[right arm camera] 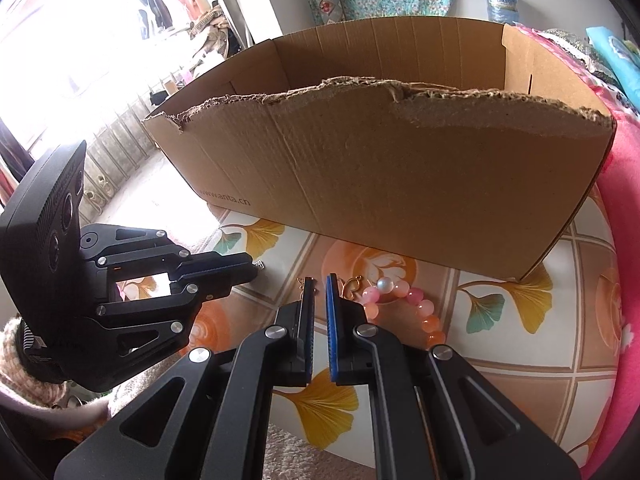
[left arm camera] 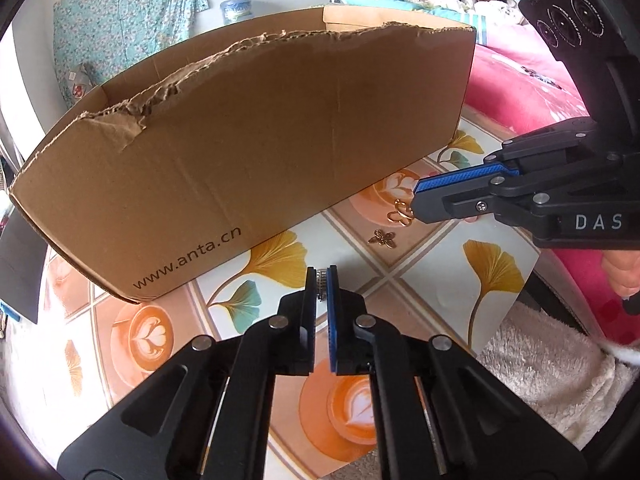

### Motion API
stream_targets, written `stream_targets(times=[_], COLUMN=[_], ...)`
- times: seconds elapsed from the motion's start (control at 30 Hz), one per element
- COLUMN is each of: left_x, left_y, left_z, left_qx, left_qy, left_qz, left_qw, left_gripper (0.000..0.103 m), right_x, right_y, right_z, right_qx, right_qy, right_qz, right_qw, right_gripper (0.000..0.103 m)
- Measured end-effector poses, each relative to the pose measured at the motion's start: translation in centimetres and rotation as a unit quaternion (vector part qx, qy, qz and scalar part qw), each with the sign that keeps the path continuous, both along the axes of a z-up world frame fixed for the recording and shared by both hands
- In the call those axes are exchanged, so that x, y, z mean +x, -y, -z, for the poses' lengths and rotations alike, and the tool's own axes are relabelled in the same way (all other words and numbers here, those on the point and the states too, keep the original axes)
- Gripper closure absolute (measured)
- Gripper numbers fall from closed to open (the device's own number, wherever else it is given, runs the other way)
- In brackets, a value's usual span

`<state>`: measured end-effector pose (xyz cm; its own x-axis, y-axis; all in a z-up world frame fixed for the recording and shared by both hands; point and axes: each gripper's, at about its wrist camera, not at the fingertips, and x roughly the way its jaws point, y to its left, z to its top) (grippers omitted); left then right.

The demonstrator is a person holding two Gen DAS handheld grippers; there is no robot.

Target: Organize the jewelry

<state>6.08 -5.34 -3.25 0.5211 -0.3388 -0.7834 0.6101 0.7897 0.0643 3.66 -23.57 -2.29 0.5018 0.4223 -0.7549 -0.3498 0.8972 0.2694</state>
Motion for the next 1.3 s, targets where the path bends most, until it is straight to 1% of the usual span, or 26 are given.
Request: stream_targets(times=[0.17,0.3,0.33,0.37,0.4,0.67,0.77,0.87,0.97,1.17,1.3], left_x=[-0.2,-0.1,-0.1,0.1,0.1,0.6,0.6,0.7,0.4,-0.3,-0.8], left_y=[-0.3,-1.0,-1.3,-1.6,-1.7,-3.0,-2.9,-2.9,-3.5,-3.8,-4.0], left_z=[0.1,0.1,0.0,-0.1,-0.1,-0.3,-0.1,-0.2,-0.3,-0.8,-1.5], left_qx=[-0.015,-0.023,-0.025,-0.028,-0.030,-0.040,-0.043,-0.047,-0.053,-0.058,-0.068], left_qy=[-0.003,-0.006,-0.007,-0.007,-0.008,-0.006,-0.004,0.000,0.003,0.012,0.018], left_qz=[-0.010,-0.020,-0.024,-0.028,-0.031,-0.049,-0.052,-0.052,-0.050,-0.048,-0.048], left_qw=[0.9998,0.9995,0.9994,0.9992,0.9990,0.9980,0.9977,0.9975,0.9973,0.9971,0.9964], left_gripper=[0.099,0.099,0.099,0.099,0.099,0.099,0.099,0.099,0.099,0.099,0.099], right_x=[-0.4,-0.5,-0.5,-0.6,-0.6,-0.2,0.0,0.2,0.3,0.9,0.4], right_y=[-0.4,-1.2,-1.6,-2.0,-2.4,-4.4,-5.0,-5.1,-5.1,-4.8,-4.1], right_z=[-0.1,-0.2,-0.1,-0.1,-0.1,0.5,0.7,0.4,0.2,0.1,-1.2], right_qx=[0.000,-0.012,-0.021,-0.031,-0.039,-0.093,-0.113,-0.111,-0.110,-0.091,-0.072], right_qy=[0.002,0.005,0.007,0.009,0.013,0.028,0.028,0.026,0.025,0.018,0.027], right_qz=[-0.007,-0.027,-0.034,-0.040,-0.044,-0.068,-0.077,-0.084,-0.083,-0.071,-0.065], right_qw=[1.000,1.000,0.999,0.999,0.998,0.993,0.990,0.990,0.990,0.993,0.995], right_gripper=[0.096,0.096,0.094,0.087,0.084,0.084,0.086,0.094,0.096,0.096,0.096])
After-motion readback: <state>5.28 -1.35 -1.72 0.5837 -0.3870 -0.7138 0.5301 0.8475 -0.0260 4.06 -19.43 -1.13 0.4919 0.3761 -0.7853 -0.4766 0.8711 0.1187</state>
